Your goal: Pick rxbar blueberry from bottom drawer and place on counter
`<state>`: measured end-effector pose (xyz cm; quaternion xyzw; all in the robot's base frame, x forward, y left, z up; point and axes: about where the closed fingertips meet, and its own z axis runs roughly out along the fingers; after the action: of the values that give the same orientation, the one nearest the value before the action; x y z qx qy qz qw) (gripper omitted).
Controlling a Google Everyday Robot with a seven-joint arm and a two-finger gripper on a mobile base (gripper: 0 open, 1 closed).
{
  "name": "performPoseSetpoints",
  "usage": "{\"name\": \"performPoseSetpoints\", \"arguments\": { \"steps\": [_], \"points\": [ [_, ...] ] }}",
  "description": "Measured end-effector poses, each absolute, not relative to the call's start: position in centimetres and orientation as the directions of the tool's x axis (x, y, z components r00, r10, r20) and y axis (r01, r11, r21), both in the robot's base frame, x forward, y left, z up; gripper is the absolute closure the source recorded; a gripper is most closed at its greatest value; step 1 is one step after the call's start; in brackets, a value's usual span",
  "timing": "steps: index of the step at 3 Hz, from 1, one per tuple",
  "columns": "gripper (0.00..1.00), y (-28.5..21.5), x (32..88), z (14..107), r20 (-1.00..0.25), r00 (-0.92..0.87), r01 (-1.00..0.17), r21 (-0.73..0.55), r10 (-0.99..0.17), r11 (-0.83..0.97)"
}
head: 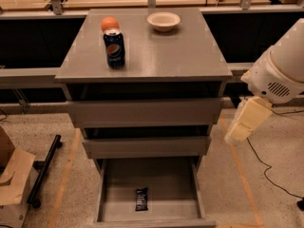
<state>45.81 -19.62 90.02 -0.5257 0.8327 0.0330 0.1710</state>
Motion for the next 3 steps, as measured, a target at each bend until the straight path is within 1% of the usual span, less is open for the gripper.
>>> {"name": "performPoseSetpoints", "arguments": {
  "steps": [1, 2, 3],
  "points": [
    [0.0, -18.3, 47.0, 86.1, -0.355, -0.45, -0.864, -0.059, -0.819, 0.5],
    [0.0, -16.5, 48.6, 81.6, -0.348, -0.525, -0.818, -0.046, -0.777, 0.573],
    [0.0, -14.6, 49.8, 77.1, -0.288, -0.564, -0.792, -0.074, -0.774, 0.605]
  ]
}}
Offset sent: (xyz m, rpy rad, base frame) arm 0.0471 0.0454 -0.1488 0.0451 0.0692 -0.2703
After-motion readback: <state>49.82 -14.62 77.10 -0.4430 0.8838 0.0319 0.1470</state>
